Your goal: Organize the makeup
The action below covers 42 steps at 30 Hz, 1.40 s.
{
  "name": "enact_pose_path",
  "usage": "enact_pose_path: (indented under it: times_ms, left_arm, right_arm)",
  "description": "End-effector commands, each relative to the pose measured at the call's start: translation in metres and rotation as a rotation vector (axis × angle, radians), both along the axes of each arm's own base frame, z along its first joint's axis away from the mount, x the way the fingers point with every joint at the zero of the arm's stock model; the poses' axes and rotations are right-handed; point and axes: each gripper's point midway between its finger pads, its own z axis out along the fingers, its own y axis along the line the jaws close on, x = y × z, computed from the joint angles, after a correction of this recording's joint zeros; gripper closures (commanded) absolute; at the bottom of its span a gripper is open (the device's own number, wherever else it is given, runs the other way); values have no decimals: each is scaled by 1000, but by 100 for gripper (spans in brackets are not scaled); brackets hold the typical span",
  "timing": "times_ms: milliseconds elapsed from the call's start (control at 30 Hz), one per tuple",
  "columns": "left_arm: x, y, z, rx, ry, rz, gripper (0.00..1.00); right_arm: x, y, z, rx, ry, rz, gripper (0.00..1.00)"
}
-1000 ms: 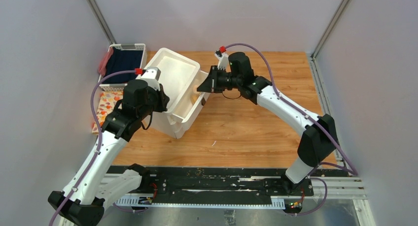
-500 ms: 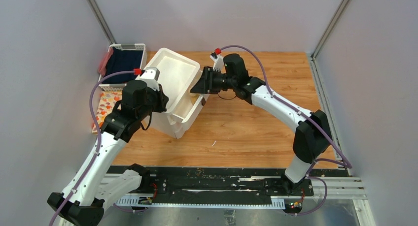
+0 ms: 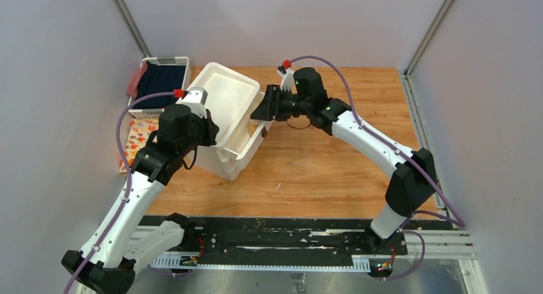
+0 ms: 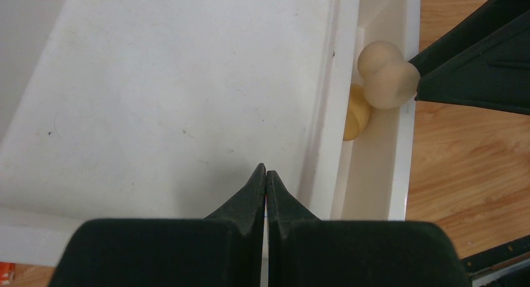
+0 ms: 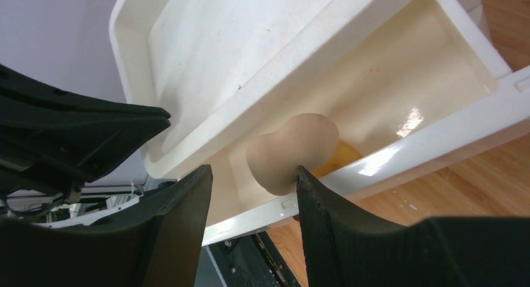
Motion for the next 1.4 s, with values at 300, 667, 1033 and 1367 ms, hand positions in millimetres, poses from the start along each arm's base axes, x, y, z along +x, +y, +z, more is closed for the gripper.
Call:
enact_pose_path:
  times_ms: [300,667,1033,1367]
  left_arm:
    - [-2,0,-2,7,0,-5,100]
    - [0,-5,-3,-10,7,-17,100]
    - [-2,-2,1,-2,-3,-12,100]
    - [-2,-1,-2,3,2,-8,100]
  right_arm:
    - [5,-24,-43,-246,45,-125,46]
    - [-10,-69,-61,-296,20,-270,83]
    - [4,-54,-88,-338,55,-244,100]
    - [1,-36,-62,-280,-23,-220,100]
